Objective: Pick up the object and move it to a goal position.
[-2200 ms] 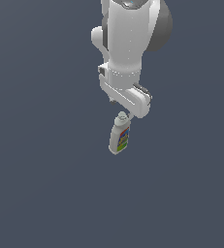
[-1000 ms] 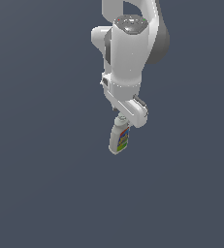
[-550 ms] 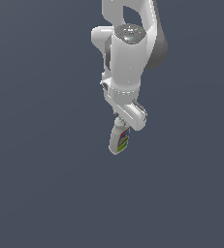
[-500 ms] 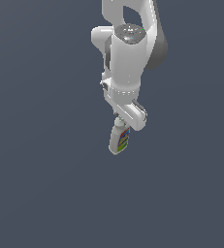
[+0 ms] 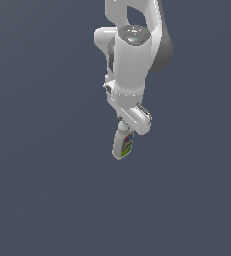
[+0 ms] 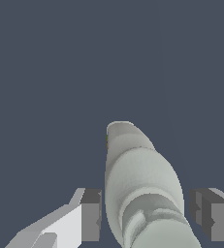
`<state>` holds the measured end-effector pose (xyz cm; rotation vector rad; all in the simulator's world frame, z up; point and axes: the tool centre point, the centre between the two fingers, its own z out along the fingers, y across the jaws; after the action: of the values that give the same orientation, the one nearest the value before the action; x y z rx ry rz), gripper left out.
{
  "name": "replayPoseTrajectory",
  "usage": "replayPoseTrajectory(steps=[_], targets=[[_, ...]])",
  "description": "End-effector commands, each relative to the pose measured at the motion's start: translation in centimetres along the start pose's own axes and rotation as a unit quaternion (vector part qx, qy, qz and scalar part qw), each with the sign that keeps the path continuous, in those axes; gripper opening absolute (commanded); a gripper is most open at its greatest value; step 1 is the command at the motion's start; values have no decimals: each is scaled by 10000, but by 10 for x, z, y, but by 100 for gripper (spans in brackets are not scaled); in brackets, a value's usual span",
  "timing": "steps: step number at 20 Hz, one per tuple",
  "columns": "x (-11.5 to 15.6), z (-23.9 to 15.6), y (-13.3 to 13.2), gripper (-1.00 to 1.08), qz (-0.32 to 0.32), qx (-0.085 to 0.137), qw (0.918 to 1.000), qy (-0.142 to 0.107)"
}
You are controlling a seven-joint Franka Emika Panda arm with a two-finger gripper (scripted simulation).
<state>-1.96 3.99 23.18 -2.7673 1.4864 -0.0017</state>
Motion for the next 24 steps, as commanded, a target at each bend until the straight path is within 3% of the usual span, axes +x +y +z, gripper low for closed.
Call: replayPoseTrajectory(steps=[1, 9, 24], targets=[[1, -2, -2, -100, -1, 6, 10000, 3], [11, -17, -16, -100, -1, 6, 10000, 3], [47, -66, -68, -100, -4, -2, 10000, -3]])
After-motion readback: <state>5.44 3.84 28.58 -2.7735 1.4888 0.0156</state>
